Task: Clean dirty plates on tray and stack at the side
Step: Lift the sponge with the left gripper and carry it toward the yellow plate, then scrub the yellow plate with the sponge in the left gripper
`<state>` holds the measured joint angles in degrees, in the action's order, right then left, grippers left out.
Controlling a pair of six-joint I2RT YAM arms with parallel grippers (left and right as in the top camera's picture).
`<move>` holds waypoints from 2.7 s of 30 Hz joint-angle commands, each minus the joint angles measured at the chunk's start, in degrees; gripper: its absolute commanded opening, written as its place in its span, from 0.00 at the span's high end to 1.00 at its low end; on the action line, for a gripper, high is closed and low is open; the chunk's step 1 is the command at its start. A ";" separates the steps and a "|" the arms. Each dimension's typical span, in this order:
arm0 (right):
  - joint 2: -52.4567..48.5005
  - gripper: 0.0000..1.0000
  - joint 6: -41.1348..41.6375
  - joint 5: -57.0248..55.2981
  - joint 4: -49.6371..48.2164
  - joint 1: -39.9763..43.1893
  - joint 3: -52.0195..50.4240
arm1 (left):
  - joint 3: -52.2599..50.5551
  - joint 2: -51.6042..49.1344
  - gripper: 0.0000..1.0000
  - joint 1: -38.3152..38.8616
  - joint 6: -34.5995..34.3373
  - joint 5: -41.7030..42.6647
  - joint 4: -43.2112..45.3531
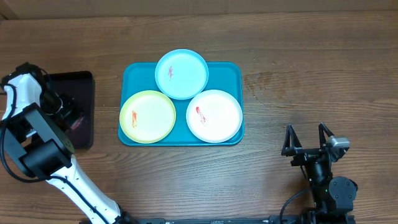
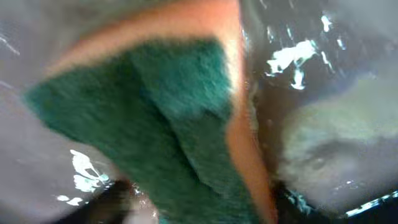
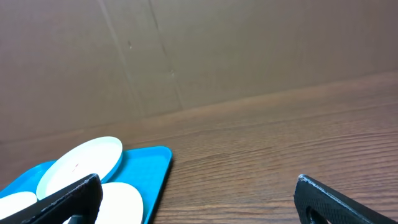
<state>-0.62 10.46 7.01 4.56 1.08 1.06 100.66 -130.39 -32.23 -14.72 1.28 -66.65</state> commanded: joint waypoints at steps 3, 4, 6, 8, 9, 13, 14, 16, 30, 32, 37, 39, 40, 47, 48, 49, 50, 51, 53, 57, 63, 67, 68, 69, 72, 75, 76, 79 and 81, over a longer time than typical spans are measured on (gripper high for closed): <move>0.46 0.00 0.00 -0.76 -0.22 -0.26 -0.59 | -2.03 -3.10 0.96 0.63 -0.74 0.24 -0.15; 0.46 0.00 0.00 -0.76 -0.22 -0.26 -0.59 | -2.03 -3.10 0.96 0.66 -0.72 0.22 0.35; 0.46 0.00 0.00 -0.76 -0.22 -0.26 -0.59 | -2.03 -3.10 0.96 0.63 -0.70 -0.50 1.40; 0.46 0.00 0.00 -0.76 -0.22 -0.26 -0.59 | -2.03 -3.10 0.56 0.66 -0.70 -1.20 2.78; 0.46 0.00 0.00 -0.76 -0.22 -0.26 -0.59 | -2.03 -3.10 0.00 0.66 -0.68 -1.68 3.45; 0.46 0.00 0.00 -0.76 -0.22 -0.26 -0.59 | -2.03 -3.10 0.00 0.66 -0.48 -5.14 5.16; 0.46 0.00 0.02 -0.76 -0.22 -0.26 -0.59 | -2.03 -3.10 0.00 0.66 -0.48 -6.43 5.42; 0.46 0.00 0.00 -0.76 -0.22 -0.26 -0.59 | -2.03 -3.10 0.00 0.63 -0.48 -8.11 5.64; 0.46 0.00 0.00 -0.76 -0.22 -0.26 -0.59 | 7.52 -2.97 0.96 0.63 -0.48 -9.35 -2.47; 0.46 0.00 0.02 -0.76 -0.22 -0.26 -0.59 | 12.26 -2.97 0.96 0.66 -0.50 -9.35 -6.32; 0.46 0.00 0.00 -0.76 -0.22 -0.26 -0.59 | 27.39 -2.97 0.96 0.66 -1.14 -7.72 -17.18; 0.46 0.00 0.02 -0.76 -0.22 -0.26 -0.59 | 32.94 -2.97 0.96 0.70 -1.14 -5.05 -20.65; 0.46 0.00 0.00 -0.76 -0.22 -0.26 -0.59 | 37.68 -2.97 0.96 0.70 -1.11 -1.62 -23.52; 0.46 0.00 0.00 -0.76 -0.22 -0.26 -0.59 | 38.62 -3.26 0.96 0.81 -0.70 1.55 -23.98; 0.46 0.00 0.00 -0.76 -0.22 -0.26 -0.59 | 35.95 -3.34 0.96 0.87 -0.70 1.55 -22.64; 0.46 0.00 0.02 -0.76 -0.22 -0.26 -0.59 | 33.31 -3.34 0.96 0.92 -0.70 1.55 -21.22; 0.46 0.00 0.00 -0.76 -0.22 -0.26 -0.59 | 29.51 -3.34 0.96 1.03 -0.68 1.53 -18.86; 0.46 0.00 0.00 -0.76 -0.22 -0.26 -0.59 | 26.53 -3.34 0.96 1.14 -0.66 1.55 -17.03; 0.46 0.00 0.00 -0.76 -0.22 -0.26 -0.59 | 21.09 -3.34 0.96 1.22 -0.46 1.55 -14.45; 0.46 0.00 0.00 -0.76 -0.22 -0.26 -0.59 | 20.28 -3.02 0.96 0.72 -0.50 1.60 -15.08; 0.46 0.00 0.00 -0.76 -0.22 -0.26 -0.59 | 35.21 -1.77 0.96 -0.11 0.26 2.01 -25.94; 0.46 0.00 0.02 -0.76 -0.22 -0.26 -0.59 | 39.54 -0.72 0.96 0.76 0.61 1.68 -29.29; 0.46 0.00 0.00 -0.79 -0.22 -0.26 -0.59 | 38.56 -0.81 0.95 1.20 0.61 0.87 -28.76; 0.46 0.00 0.00 -0.76 -0.22 -0.26 -0.59 | 36.37 -1.07 0.96 1.79 0.61 0.33 -27.54; 0.46 0.00 0.00 -0.76 -0.22 -0.26 -0.59 | 26.75 -1.51 0.96 3.21 0.61 0.31 -21.88; 0.46 0.00 0.00 -0.76 -0.22 -0.26 -0.59 | 20.44 -1.51 0.96 4.57 2.19 0.20 -19.85; 0.46 0.00 0.00 -0.76 -0.22 -0.26 -0.59 | 20.48 -1.51 0.96 4.59 2.62 0.20 -20.35; 0.46 0.00 0.00 -0.76 -0.22 -0.26 -0.59 | 26.53 -0.59 0.96 3.93 2.75 0.00 -26.56; 0.46 0.00 0.00 -0.79 -0.22 -0.26 -0.59 | 32.33 0.37 0.96 2.82 2.73 0.81 -30.23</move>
<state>-0.62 10.46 7.01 4.56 1.08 1.06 122.96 -133.47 -27.31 -13.23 1.76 -93.34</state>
